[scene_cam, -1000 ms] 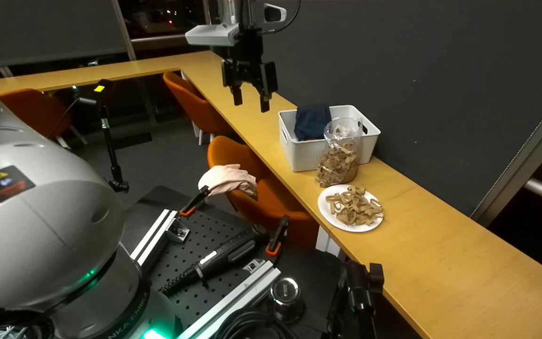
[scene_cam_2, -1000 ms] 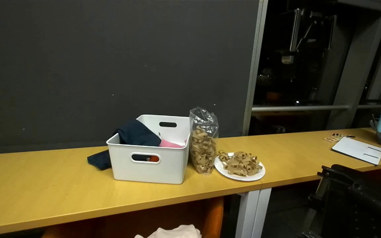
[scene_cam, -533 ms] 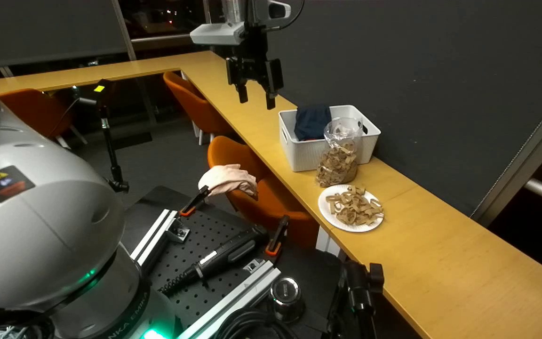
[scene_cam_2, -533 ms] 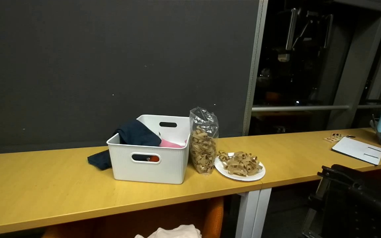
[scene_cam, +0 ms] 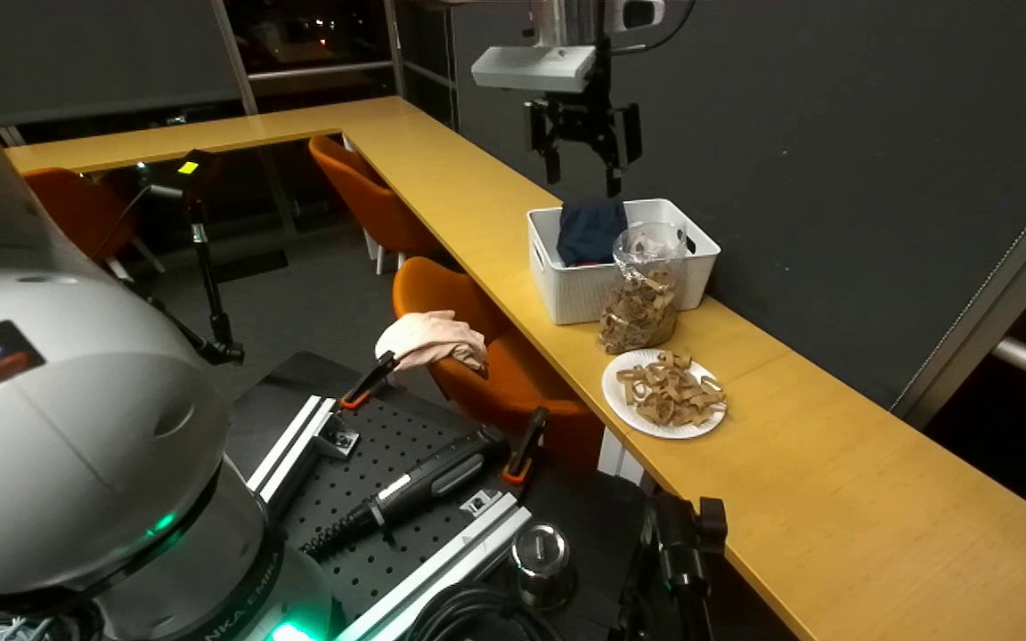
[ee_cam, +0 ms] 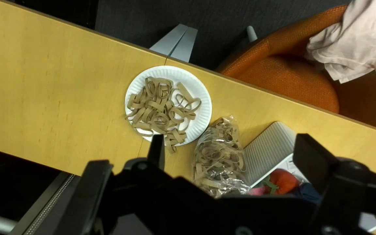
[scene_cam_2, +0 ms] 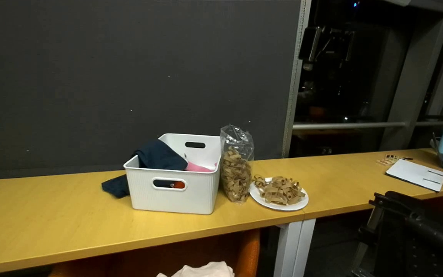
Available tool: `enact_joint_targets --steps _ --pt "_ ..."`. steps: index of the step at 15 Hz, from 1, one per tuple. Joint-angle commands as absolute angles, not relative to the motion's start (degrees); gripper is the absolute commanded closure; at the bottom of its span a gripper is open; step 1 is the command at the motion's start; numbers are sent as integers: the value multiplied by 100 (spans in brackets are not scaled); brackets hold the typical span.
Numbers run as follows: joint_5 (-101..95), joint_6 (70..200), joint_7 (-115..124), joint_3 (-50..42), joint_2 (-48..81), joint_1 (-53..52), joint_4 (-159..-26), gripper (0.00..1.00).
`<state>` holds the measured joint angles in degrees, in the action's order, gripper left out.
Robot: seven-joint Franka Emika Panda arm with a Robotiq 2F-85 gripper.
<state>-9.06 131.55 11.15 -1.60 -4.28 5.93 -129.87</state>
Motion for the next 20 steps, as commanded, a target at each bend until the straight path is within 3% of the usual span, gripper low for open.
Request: enact_joint_targets --steps 1,8,20 --pt "-436 13434 420 -506 100 703 -12654 0" --pt "880 14035 -1039 -883 1050 1188 -12416 0" --pt "511 14569 -1429 -748 3730 1604 -10796 0"
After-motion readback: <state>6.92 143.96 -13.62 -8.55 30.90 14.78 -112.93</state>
